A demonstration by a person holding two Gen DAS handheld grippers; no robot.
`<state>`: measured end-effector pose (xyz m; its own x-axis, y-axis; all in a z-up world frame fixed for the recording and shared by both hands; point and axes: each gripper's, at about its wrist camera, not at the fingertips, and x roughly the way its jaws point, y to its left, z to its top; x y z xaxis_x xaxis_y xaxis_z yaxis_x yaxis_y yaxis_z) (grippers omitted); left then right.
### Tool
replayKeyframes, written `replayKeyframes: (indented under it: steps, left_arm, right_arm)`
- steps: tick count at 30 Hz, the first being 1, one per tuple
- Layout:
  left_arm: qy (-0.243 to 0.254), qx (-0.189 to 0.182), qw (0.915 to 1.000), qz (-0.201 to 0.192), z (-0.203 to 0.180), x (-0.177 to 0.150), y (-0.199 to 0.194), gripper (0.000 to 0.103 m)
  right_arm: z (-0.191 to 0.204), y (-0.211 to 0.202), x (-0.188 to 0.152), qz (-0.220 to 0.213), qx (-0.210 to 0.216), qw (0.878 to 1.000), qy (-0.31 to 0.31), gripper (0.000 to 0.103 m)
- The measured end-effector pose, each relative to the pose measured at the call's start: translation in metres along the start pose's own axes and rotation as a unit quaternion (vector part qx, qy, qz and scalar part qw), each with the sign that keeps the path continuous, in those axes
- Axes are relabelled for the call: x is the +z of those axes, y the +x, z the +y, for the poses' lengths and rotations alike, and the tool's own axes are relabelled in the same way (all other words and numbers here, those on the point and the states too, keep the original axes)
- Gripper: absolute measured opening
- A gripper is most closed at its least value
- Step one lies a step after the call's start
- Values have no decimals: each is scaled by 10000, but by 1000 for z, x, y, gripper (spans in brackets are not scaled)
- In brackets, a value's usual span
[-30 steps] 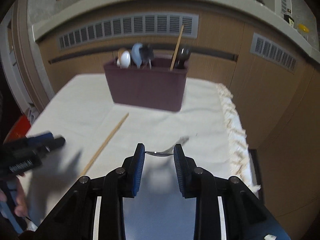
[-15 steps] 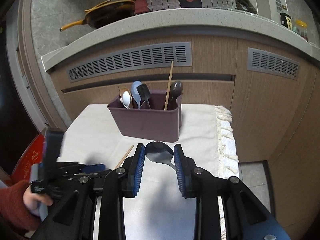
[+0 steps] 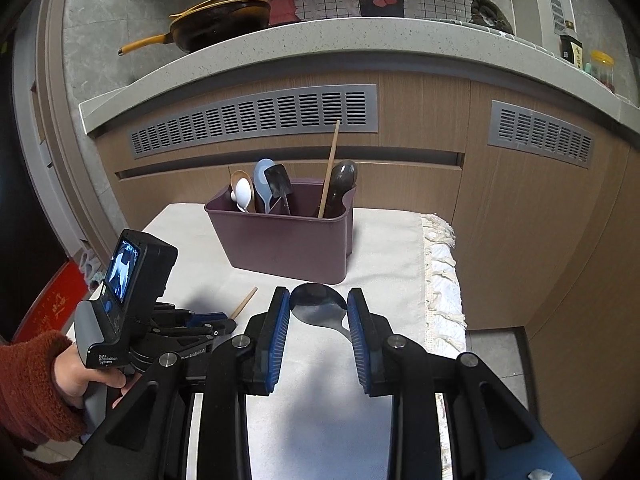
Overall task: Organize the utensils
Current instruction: 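Lift the chopstick into the caddy with the left tool while the right drops the smiley spoon in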
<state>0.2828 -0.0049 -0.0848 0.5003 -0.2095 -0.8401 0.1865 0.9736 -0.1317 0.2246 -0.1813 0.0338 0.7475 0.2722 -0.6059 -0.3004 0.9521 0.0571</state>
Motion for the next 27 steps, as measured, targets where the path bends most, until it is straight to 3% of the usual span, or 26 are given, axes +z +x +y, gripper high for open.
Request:
replayKeyframes:
  steps: [3, 8, 27]
  left_arm:
    - [-243, -417, 9986, -225, 3, -4, -14, 6]
    - [-508, -742, 9936, -682, 3, -16, -48, 6]
    - [-445, -896, 9733, -2066, 2, -18, -149, 5]
  right_arm:
    - [0, 0, -1, 32, 17, 10000, 37, 26]
    - [-1, 3, -2, 107, 34, 9999, 117, 26]
    - [17, -24, 2, -67, 184, 9998, 30, 26]
